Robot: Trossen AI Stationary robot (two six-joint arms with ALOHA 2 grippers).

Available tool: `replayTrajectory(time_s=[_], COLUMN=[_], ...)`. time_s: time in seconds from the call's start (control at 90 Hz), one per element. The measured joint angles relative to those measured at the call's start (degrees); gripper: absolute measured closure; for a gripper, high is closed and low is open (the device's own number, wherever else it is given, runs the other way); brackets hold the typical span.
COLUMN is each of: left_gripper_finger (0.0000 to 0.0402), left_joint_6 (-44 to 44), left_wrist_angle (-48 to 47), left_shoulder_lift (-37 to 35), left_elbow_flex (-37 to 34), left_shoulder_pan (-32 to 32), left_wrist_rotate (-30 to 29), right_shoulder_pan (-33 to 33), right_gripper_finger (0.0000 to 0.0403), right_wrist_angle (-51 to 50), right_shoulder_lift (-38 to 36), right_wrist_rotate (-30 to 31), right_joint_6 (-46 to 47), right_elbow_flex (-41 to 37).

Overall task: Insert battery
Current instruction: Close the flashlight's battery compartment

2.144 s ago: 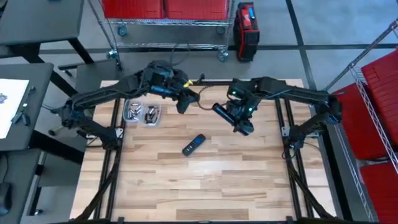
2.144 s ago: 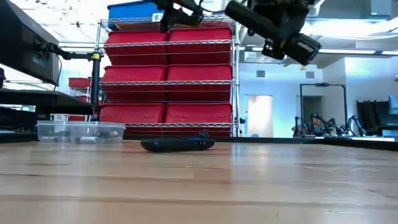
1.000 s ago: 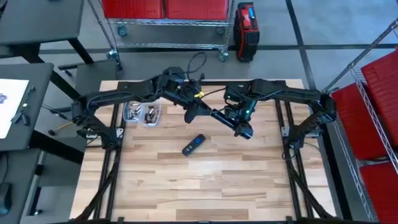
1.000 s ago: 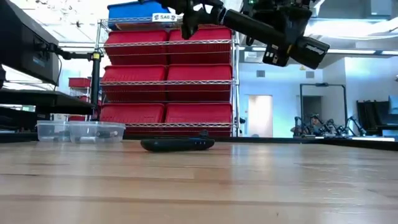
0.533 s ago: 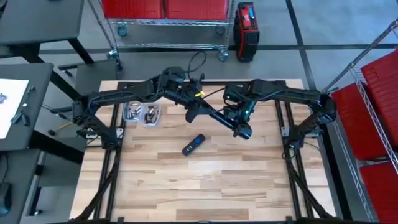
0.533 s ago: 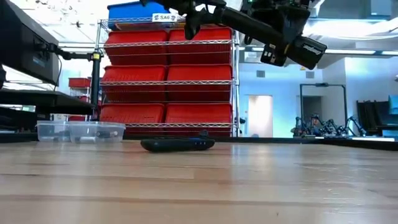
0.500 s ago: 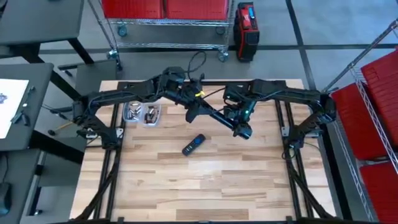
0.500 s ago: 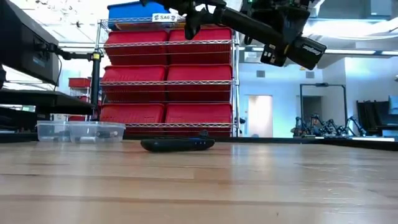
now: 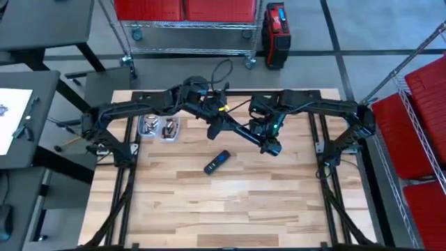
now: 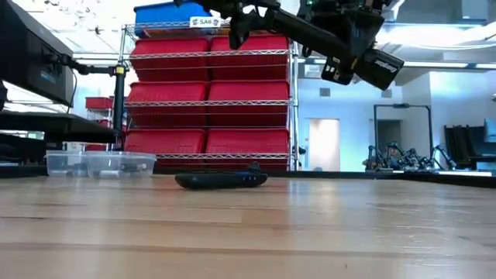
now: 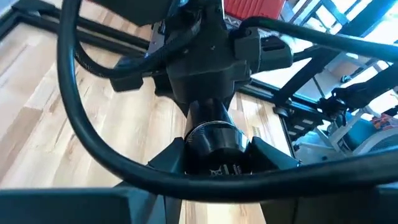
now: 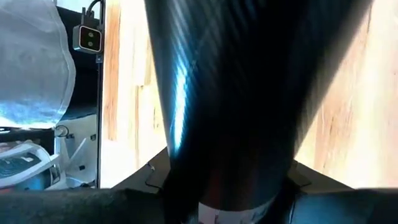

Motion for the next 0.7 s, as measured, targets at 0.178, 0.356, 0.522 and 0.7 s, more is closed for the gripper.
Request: replayTrajectory(time_s=[0.178,0.356,0.522,0.7], left_gripper_finger=[0.0270,0.0270,0.0270,0.0270], left_joint_6=[-1.20,-1.94,-2.23,-0.68], left_wrist_angle=[0.22,0.49,1.94,2.62], left_shoulder_lift=[1.94,2.75,2.60,2.55], left_elbow_flex=[0.09,0.11,0.09,0.07], left_shoulder_pan=[-0.34,-0.57,-0.60,-1.04], left_wrist_rotate=[2.89,4.05,4.08,6.08], right_shoulder_pan=[-0.43,-0.43,0.31,1.05], right_gripper_finger=[0.0266,0.0266,0.0266,0.0266], right_wrist_angle=[-0.57,-1.07,0.20,1.64], right_shoulder_lift=[0.02,0.02,0.00,-0.02], right_wrist_rotate=[0.32,0.69,0.63,-4.01], right_joint_6=[-1.62,-2.14,-2.80,-3.12], right_elbow_flex=[0.87,0.96,0.63,0.61])
